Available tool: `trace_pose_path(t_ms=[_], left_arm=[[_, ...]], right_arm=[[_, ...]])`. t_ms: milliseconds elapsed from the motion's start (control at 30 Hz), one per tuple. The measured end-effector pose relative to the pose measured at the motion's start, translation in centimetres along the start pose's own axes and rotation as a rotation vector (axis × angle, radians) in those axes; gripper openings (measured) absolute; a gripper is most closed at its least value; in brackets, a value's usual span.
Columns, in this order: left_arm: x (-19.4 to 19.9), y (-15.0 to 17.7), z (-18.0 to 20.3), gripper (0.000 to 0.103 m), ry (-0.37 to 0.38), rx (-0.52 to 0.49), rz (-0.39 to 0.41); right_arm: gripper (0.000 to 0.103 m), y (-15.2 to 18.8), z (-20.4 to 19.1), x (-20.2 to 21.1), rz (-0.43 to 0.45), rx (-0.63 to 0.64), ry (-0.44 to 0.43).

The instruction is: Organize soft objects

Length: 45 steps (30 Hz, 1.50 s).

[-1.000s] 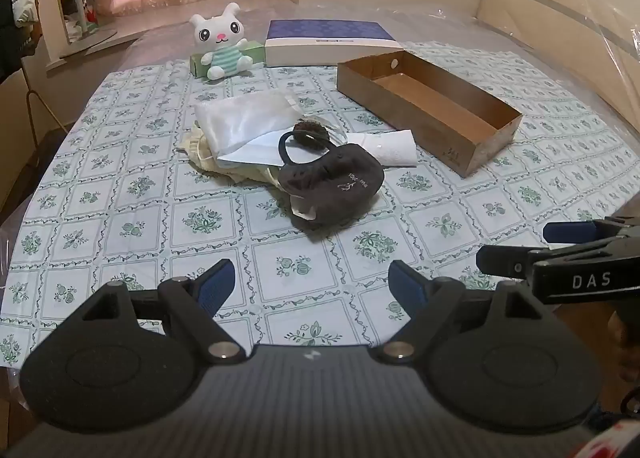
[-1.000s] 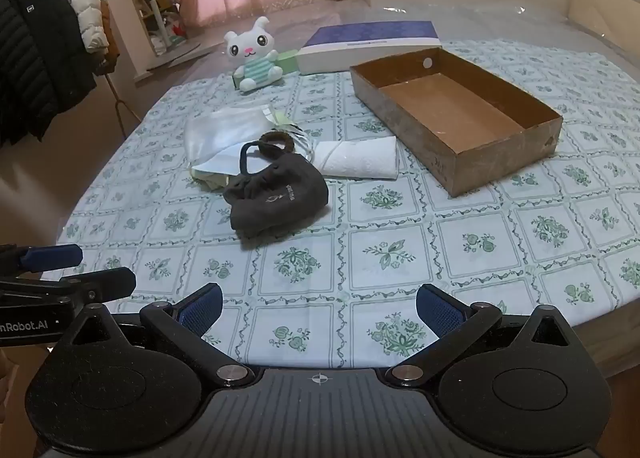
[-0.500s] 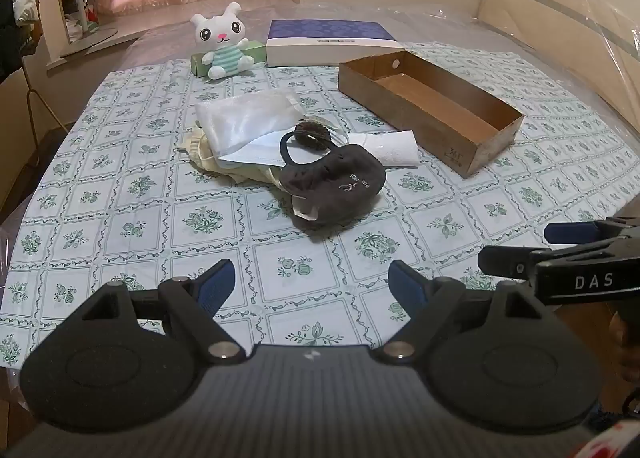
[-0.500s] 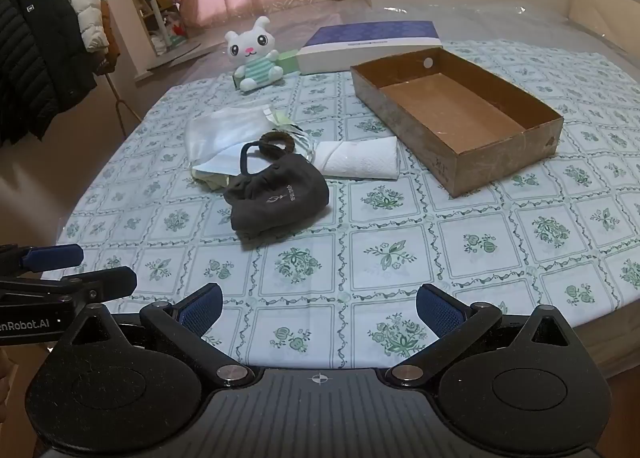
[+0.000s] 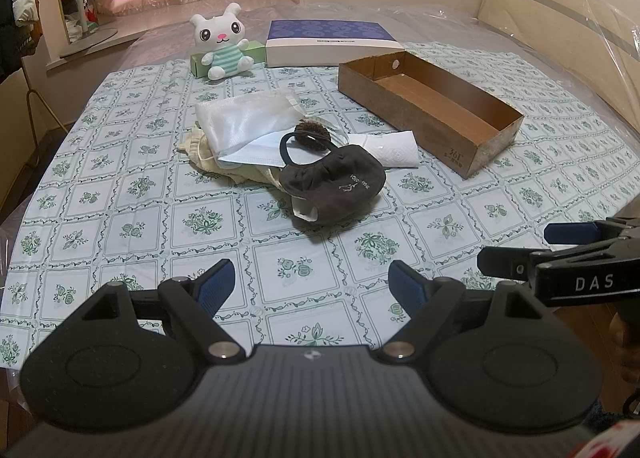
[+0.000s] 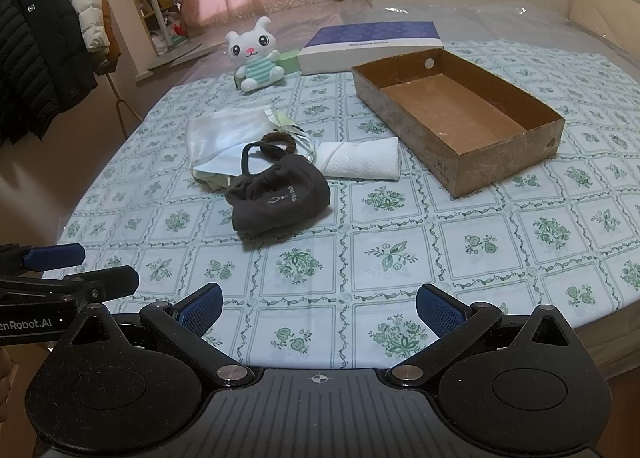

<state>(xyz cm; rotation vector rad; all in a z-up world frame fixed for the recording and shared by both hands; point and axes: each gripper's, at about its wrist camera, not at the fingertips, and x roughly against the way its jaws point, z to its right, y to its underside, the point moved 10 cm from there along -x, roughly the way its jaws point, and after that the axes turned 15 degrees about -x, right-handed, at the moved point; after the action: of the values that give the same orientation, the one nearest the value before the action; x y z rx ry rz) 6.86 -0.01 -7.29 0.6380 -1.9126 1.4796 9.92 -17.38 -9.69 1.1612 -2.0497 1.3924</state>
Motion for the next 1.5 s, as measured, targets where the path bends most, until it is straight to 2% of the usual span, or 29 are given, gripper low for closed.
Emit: trace_pose_path(t_ms=[1500], left_arm=[[-0.01, -0.04, -0.02, 0.083, -0.002, -0.001, 0.004]], right_arm=[[0.103, -0.36, -0.87, 0.54, 0.004, 0.008, -0.013]])
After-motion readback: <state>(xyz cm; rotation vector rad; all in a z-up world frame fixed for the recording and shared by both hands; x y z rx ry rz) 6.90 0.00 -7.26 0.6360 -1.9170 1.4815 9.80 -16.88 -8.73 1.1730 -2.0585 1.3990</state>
